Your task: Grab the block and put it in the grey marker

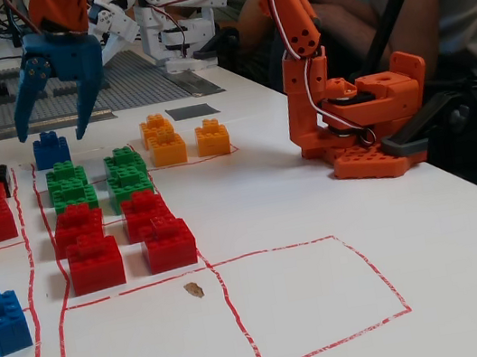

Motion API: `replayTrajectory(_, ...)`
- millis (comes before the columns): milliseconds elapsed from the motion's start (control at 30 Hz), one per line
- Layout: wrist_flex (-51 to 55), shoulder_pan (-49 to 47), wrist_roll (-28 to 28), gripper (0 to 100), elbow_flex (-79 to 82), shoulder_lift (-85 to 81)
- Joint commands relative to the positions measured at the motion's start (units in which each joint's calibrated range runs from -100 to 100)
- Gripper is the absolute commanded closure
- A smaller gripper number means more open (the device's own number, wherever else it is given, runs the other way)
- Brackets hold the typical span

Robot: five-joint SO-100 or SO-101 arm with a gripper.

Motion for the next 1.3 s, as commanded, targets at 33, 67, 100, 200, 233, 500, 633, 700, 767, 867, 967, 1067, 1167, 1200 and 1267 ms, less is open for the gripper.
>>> replayTrajectory(33, -1.95, 2.51, 0.98, 70, -6.30, -3.71)
replayTrajectory(67, -2.04, 2.59, 1.07, 70, -6.39, -3.45)
replayTrajectory(100, -2.20, 2.59, 1.17, 70, -6.48, -3.19)
replayTrajectory(200, -3.02, 2.67, 1.47, 69, -6.03, -2.50)
replayTrajectory(233, -3.50, 2.76, 1.51, 69, -5.85, -2.24)
replayTrajectory(500, -5.38, 3.42, 1.95, 70, -5.39, 0.00)
replayTrajectory(633, -6.85, 3.92, 2.78, 71, -4.21, 0.52)
replayTrajectory(700, -7.91, 4.42, 3.13, 71, -3.40, 0.61)
replayTrajectory(767, -9.30, 4.84, 3.37, 73, -2.40, 0.52)
replayTrajectory(867, -10.20, 5.42, 3.61, 76, -1.94, 0.69)
replayTrajectory(967, -10.20, 5.50, 3.76, 78, -1.85, 0.87)
replayTrajectory(1067, -10.11, 5.33, 3.86, 77, -1.31, 0.26)
replayTrajectory(1167, -10.03, 4.92, 3.96, 77, -0.49, -0.43)
replayTrajectory(1200, -10.03, 4.75, 3.96, 77, -0.13, -0.77)
replayTrajectory(1267, -9.22, 4.25, 4.00, 76, 0.24, -1.20)
